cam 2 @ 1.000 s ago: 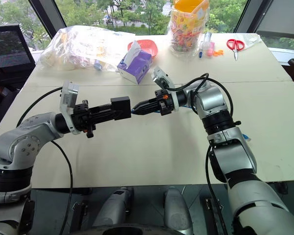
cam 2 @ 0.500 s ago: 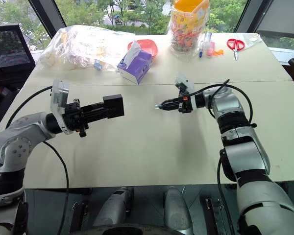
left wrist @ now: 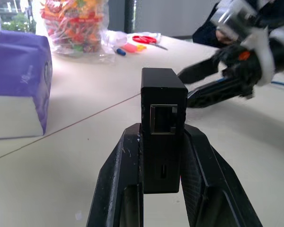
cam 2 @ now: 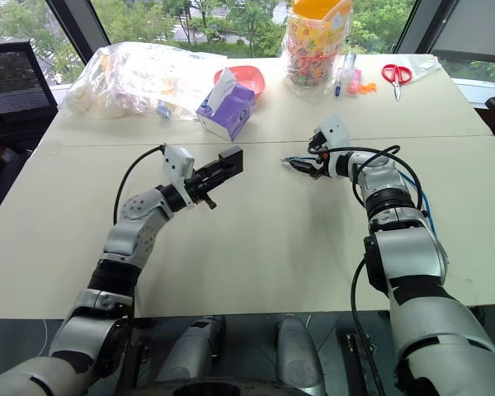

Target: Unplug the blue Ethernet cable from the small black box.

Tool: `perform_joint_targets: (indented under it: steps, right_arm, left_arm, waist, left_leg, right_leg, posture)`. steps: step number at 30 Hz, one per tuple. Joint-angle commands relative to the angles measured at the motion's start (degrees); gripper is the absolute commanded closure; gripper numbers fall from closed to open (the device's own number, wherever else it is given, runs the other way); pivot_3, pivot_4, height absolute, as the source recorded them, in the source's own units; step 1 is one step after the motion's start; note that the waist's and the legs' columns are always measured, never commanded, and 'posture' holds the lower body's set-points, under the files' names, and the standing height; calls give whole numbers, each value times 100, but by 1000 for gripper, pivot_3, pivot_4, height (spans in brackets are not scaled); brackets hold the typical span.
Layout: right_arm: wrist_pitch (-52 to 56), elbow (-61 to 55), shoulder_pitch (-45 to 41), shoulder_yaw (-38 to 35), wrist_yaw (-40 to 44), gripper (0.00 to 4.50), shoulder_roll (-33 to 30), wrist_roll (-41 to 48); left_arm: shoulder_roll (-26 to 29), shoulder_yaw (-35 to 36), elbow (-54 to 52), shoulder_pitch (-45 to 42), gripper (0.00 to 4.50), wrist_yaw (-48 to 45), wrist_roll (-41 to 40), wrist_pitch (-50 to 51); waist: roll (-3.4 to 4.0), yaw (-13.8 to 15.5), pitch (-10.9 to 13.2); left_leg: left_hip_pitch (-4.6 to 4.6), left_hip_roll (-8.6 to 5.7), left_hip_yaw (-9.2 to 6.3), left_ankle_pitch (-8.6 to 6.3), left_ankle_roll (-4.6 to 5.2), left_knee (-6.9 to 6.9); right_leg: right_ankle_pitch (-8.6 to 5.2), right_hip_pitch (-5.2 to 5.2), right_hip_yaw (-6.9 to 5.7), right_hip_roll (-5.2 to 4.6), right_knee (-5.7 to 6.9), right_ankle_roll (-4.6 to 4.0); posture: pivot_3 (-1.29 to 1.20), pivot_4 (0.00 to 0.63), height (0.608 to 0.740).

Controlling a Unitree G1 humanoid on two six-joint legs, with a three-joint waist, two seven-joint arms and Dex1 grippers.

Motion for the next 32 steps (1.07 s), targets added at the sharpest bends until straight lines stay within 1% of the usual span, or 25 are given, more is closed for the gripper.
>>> perform_joint_targets:
  steps: [1,5,8,12,14,16,19,21,23,27,32]
  right_arm:
    - [259,-316,-34,-467,141,18,5,413]
    - [718,-920,233,-754,378,18,19,755]
    - [1054,-1574,546,-799,364,18,37,864]
    - [1445,-2302,858,-879,220,18,80,1006]
    - [1647,-2636,991,-886,215,0,80,1086]
    - [1784,-2896,1099,-876,199,0,75,1130]
    - [1929,-3141,1216,-829,267,0,18,1167]
    - [2047,-3293,1300,-812,402,0,-62,1213]
    - [2172,-3467,1414,-778,541,0,-137,1252]
    - [2485,-4086,1967,-671,1031,0,-418,1373]
    - [2759,-4612,2481,-755,1068,0,-534,1553]
  left_arm:
    - [-162,-6,812,-344,4042,166,357,-861]
    - [-269,14,1626,-562,4042,258,601,-1393]
    - [-311,74,1946,-570,4042,186,596,-1440]
    - [-322,85,2080,-467,4042,38,572,-1377]
    - [-328,118,2057,-417,3000,-16,518,-1236]
    - [-332,170,1982,-353,2236,-99,439,-1080]
    - [-281,195,1775,-207,785,-151,409,-972]
    - [-240,227,1543,-67,33,-190,367,-848]
    - [-182,236,1315,68,33,-191,370,-731]
    - [108,317,241,587,33,-157,269,-220]
    - [501,511,-1113,1247,33,19,41,548]
  waist:
    - [0,12,0]
    - [0,14,0]
    - [0,13,0]
    - [1,7,-1]
    - [1,7,-1]
    - [1,8,-1]
    - [4,7,-3]
    - [4,4,-3]
    - [4,3,-3]
    - [4,-7,-3]
    - [4,-23,-3]
  left_leg:
    - [0,0,0,0,0,1]
    - [-1,-2,0,0,1,9]
    - [-1,-2,-1,0,1,8]
    - [1,-3,-2,0,1,12]
    - [3,-3,-2,0,1,15]
    - [4,-3,-2,0,1,16]
    - [7,-2,-3,0,1,18]
    - [8,-2,-2,0,1,18]
    - [9,-2,-3,0,1,17]
    - [11,-1,-3,0,1,16]
    - [17,2,-2,-1,2,15]
  right_leg:
    - [0,1,0,0,0,0]
    - [4,6,0,-1,0,7]
    - [4,5,0,-1,1,8]
    - [5,5,0,-1,9,10]
    - [5,5,0,-1,17,10]
    - [5,4,0,-1,22,10]
    - [5,6,0,-1,25,10]
    - [5,6,0,-1,26,10]
    - [5,6,0,-1,27,10]
    - [5,6,0,-1,27,10]
    - [4,5,1,0,35,8]
  posture:
    - [0,150,726]
    - [0,150,726]
    - [0,150,726]
    - [0,150,726]
    - [0,150,726]
    - [0,150,726]
    - [0,150,726]
    - [0,150,726]
    - [0,150,726]
    - [0,150,726]
    - [0,150,726]
